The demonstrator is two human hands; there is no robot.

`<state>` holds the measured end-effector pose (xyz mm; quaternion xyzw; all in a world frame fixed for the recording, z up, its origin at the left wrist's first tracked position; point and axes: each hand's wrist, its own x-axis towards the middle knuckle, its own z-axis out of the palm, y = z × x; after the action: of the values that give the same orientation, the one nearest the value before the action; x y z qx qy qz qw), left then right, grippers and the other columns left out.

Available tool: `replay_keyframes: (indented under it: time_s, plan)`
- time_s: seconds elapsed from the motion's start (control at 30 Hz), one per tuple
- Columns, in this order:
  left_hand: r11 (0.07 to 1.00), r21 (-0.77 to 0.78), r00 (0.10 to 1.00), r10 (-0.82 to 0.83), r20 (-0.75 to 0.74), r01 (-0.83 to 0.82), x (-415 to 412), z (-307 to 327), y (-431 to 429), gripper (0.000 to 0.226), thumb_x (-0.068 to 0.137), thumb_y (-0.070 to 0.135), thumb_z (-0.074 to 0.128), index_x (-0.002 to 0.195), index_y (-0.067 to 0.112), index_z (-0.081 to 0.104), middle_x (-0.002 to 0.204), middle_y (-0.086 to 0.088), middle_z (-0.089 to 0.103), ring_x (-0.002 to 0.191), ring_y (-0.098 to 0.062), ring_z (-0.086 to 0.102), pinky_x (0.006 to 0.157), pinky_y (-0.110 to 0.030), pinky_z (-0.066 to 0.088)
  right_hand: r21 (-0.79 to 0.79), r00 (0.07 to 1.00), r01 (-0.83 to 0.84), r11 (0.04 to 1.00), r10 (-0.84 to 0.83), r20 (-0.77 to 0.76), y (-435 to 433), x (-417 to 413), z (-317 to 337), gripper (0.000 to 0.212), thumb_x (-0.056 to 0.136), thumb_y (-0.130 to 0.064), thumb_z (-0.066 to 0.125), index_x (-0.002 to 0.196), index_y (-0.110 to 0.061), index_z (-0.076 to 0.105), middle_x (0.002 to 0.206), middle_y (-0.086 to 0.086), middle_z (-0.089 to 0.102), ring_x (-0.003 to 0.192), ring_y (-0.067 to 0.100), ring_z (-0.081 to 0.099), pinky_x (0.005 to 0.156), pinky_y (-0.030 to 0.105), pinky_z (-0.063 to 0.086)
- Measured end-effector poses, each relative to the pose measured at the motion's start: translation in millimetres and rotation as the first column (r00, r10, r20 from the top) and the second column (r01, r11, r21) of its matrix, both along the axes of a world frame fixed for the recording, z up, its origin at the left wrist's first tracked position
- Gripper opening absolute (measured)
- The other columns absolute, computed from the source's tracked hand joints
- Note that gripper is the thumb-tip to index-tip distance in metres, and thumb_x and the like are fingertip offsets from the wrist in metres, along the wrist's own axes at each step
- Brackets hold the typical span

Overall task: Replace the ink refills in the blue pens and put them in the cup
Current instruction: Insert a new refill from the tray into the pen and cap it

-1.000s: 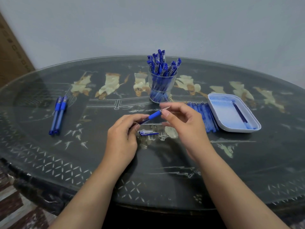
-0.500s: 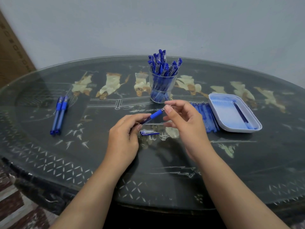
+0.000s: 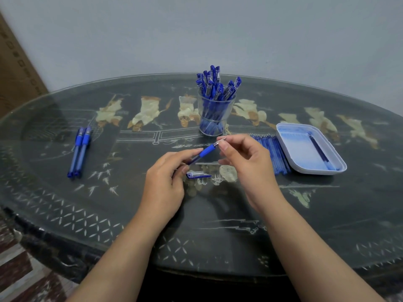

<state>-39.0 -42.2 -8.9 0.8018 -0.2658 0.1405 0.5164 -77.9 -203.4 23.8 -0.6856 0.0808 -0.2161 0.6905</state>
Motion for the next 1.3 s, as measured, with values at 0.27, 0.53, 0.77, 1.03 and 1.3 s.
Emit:
replay_keyframes:
  time_s: [0.27,0.53,0.77,1.03,1.3]
  plan:
    - [0.986,-0.062,0.986,0.151,-0.072,-0.155,3,2,2,0.061,0.087,-0.014,0.054,0.116,0.04,0.06,0.096,0.017,0.061,0.092,0.005,0.058,0.084,-0.001,0.038,-0.819,0.985,-0.168,0.549,0.126,-0.118,17,7,-38,0.067,0.088,-0.019,0.069,0.147,-0.028,0.038,0.099,-0.002,0.063,0.096,0.016,0.055,0.091,0.037,0.047]
    - [0.995,-0.076,0.99,0.054,-0.129,-0.064,0,2,2,0.058,0.088,-0.012,0.056,0.117,0.038,0.063,0.096,0.008,0.065,0.088,-0.001,0.062,0.08,-0.004,0.042,-0.233,0.991,0.133,0.963,-0.131,0.024,2,5,5,0.042,0.094,-0.008,0.063,0.127,-0.032,0.053,0.084,0.002,0.073,0.084,0.009,0.07,0.083,0.026,0.055]
    - [0.994,-0.093,0.99,-0.069,-0.125,0.057,-4,2,2,0.057,0.087,-0.01,0.062,0.118,0.038,0.065,0.095,0.012,0.065,0.088,-0.012,0.065,0.081,-0.018,0.052,0.122,0.98,0.05,0.991,-0.072,0.184,2,-3,43,0.023,0.091,-0.001,0.066,0.109,-0.014,0.063,0.09,0.014,0.075,0.088,0.024,0.074,0.081,0.037,0.06]
    - [0.992,-0.114,0.989,-0.077,-0.13,0.062,-5,2,2,0.059,0.086,-0.011,0.063,0.114,0.041,0.065,0.094,0.014,0.065,0.085,-0.009,0.065,0.078,-0.017,0.053,-0.115,0.992,0.032,0.993,-0.018,0.124,3,-4,38,0.024,0.089,-0.007,0.07,0.106,-0.023,0.066,0.092,0.004,0.076,0.09,0.016,0.073,0.085,0.033,0.057]
    - [0.988,-0.148,0.983,-0.058,-0.173,0.032,-3,1,2,0.062,0.085,-0.009,0.064,0.112,0.047,0.065,0.095,0.015,0.065,0.084,-0.017,0.067,0.082,-0.036,0.057,-0.318,0.991,0.033,0.948,0.01,0.134,12,-3,34,0.027,0.089,-0.003,0.07,0.093,-0.029,0.062,0.097,-0.01,0.072,0.089,0.006,0.07,0.078,0.016,0.052]
